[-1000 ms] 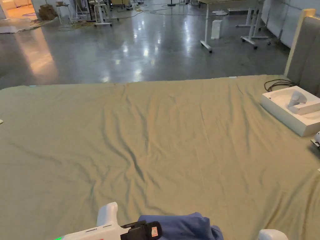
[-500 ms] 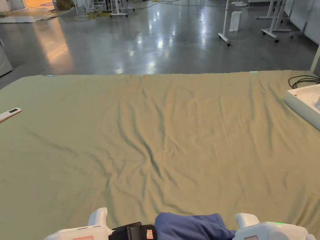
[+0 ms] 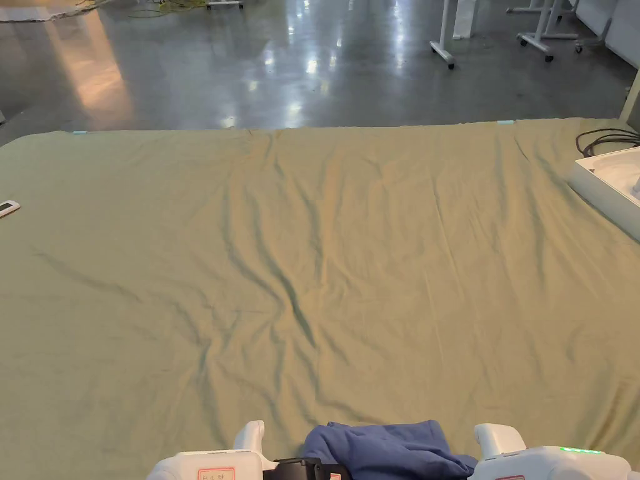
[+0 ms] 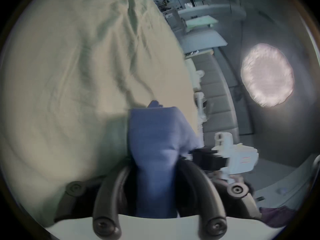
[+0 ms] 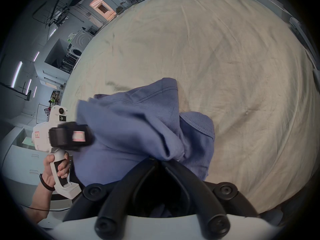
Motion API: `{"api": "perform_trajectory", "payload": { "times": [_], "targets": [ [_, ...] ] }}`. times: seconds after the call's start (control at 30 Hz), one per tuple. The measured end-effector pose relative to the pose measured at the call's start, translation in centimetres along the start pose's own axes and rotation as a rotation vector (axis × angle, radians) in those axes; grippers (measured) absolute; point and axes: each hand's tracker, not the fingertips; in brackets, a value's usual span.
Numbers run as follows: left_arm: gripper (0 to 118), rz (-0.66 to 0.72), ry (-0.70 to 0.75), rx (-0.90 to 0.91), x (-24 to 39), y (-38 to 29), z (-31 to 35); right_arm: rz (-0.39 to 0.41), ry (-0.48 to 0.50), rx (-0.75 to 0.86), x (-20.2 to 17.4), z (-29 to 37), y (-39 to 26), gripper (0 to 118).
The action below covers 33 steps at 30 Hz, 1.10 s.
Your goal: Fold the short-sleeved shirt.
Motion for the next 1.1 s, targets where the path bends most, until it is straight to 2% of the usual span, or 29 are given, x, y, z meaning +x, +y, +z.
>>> {"api": "perform_trajectory", "payload": {
  "times": [0.03, 0.1, 0.13, 0.2, 0.27, 0.37, 0.43, 0.5, 0.53, 0.57, 0.63, 0.67, 0.8, 0.9, 1.0, 1.1],
  "targets": [
    [27, 0.039, 0.011, -0.003, -0.1, 0.2, 0.1, -0.002, 0.002, 0.002, 0.0, 0.0, 0.0, 0],
    [22, 0.033, 0.043, -0.013, 0.3, 0.2, -0.1, -0.001, -0.002, 0.003, -0.1, 0.0, 0.0, 0],
    [21, -0.013, 0.138, -0.021, 1.2, 0.2, -0.4, 0.001, -0.007, 0.004, -0.3, -0.1, 0.0, 0],
    [21, -0.118, 0.239, -0.042, 3.8, 0.1, -1.1, -0.012, -0.029, 0.009, -0.8, -0.3, -0.1, 0],
    [21, -0.174, 0.285, -0.048, 4.8, -0.1, -1.5, 0.005, -0.051, 0.02, -1.2, -0.2, -0.3, 0],
    [21, -0.08, 0.253, -0.013, 4.5, -0.5, -1.1, 0.01, -0.06, 0.043, -1.3, -0.1, -0.8, 0],
    [21, -0.077, 0.244, -0.008, 5.2, -0.5, -0.4, 0.001, -0.054, 0.058, -1.4, 0.6, -1.0, 0],
    [21, -0.064, 0.27, -0.015, 6.6, 0.0, 1.3, 0.046, -0.058, 0.167, -2.5, 3.0, -1.9, 0],
    [21, -0.092, 0.216, 0.028, 7.5, 0.2, 2.9, 0.038, -0.047, 0.225, -3.0, 4.3, -2.4, 0],
    [21, -0.134, 0.162, 0.049, 8.2, 0.7, 4.9, 0.026, 0.025, 0.25, -3.3, 5.4, -2.6, 0],
    [21, -0.182, 0.22, 0.081, 8.9, 2.5, 9.3, -0.029, 0.14, 0.272, -4.0, 7.4, -3.1, 0],
    [21, -0.202, 0.253, 0.102, 8.8, 3.6, 12.0, -0.04, 0.168, 0.278, -4.4, 7.9, -3.3, 0],
    [21, -0.167, 0.384, 0.196, 5.7, 8.6, 24.0, 0.002, 0.205, 0.275, -5.8, 8.8, -4.3, 0],
    [21, -0.133, 0.593, 0.246, 2.0, 12.0, 32.4, -0.021, 0.246, 0.241, -6.3, 7.7, -5.3, 0],
    [21, 0.011, 0.615, 0.269, -2.2, 13.8, 37.7, -0.051, 0.239, 0.191, -6.4, 6.3, -6.0, 0],
    [21, 0.065, 0.737, 0.31, -6.1, 14.4, 39.3, -0.067, 0.214, 0.154, -5.2, 4.6, -6.0, 0]
  ]
}}
